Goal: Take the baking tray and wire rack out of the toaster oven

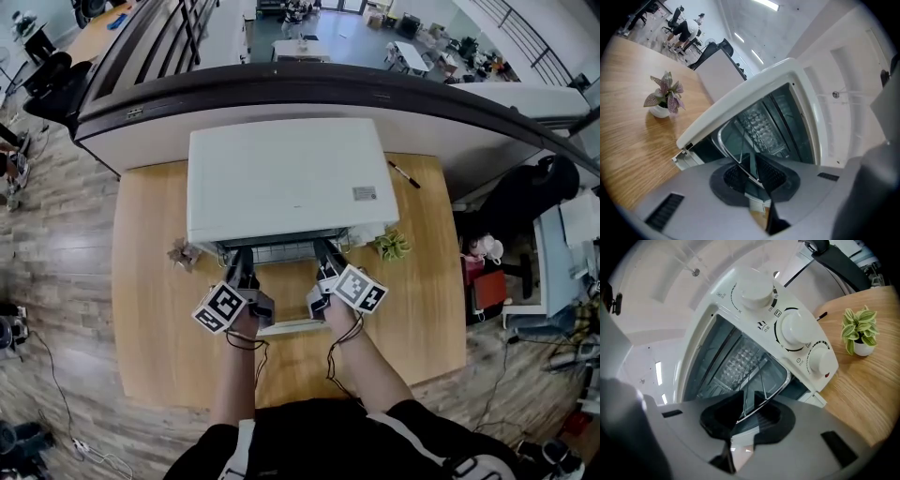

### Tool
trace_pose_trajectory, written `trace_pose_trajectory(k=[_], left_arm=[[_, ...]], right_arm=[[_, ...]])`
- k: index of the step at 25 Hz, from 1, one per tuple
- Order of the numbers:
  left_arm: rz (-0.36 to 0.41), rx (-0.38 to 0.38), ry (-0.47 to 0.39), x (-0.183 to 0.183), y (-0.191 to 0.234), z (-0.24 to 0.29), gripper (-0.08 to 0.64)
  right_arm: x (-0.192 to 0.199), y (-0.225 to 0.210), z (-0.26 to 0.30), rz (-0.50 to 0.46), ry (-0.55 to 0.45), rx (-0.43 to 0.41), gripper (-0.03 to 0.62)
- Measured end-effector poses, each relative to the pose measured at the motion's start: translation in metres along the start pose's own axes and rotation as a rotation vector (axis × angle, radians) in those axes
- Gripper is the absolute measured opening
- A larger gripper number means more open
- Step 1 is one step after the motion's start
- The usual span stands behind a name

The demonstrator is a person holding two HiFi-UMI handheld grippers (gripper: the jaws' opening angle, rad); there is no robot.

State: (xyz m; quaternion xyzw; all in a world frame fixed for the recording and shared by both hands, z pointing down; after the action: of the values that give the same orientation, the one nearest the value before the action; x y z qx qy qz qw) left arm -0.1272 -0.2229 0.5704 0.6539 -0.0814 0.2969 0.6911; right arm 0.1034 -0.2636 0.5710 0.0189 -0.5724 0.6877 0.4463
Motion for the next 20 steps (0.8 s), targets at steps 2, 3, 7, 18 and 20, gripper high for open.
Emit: trace_pose_trajectory(k=[2, 3, 7, 18, 20], left_arm=[[0.002, -0.002, 0.007, 0.002, 0.000, -0.004, 0.048], [0.003, -0.003, 0.009, 0.003, 0.000, -0.006, 0.048], [0.000, -0.006, 0.014, 0.007, -0.003, -0.017, 0.048], [0.016, 0.012, 0.012, 0.021, -0.007, -0.046, 0.048], [0.025, 0.012, 0.011, 0.024, -0.005, -0.052, 0.047]], right_arm=[[0.002, 0.000, -0.004, -0.001, 0.006, 0.002, 0.078], [0.004, 0.000, -0.006, -0.001, 0.009, 0.003, 0.078], [0.009, 0.000, -0.016, -0.002, 0.013, 0.005, 0.078], [0.023, -0.001, -0.043, -0.021, 0.009, -0.015, 0.078], [0.026, -0.002, -0.048, -0.026, 0.009, -0.022, 0.079]])
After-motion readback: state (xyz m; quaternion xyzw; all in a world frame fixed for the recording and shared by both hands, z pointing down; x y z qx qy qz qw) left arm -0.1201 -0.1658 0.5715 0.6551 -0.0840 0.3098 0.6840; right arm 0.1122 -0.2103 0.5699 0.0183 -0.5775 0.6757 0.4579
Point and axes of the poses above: the fingertips, and each gripper's own axes: z forward along the fingers, y to its left, x out of its underside, the point moved 5 cm from there along -z, backward along the fingers, and after that the axes turned 5 degrees about x, right-handed, at the moved point
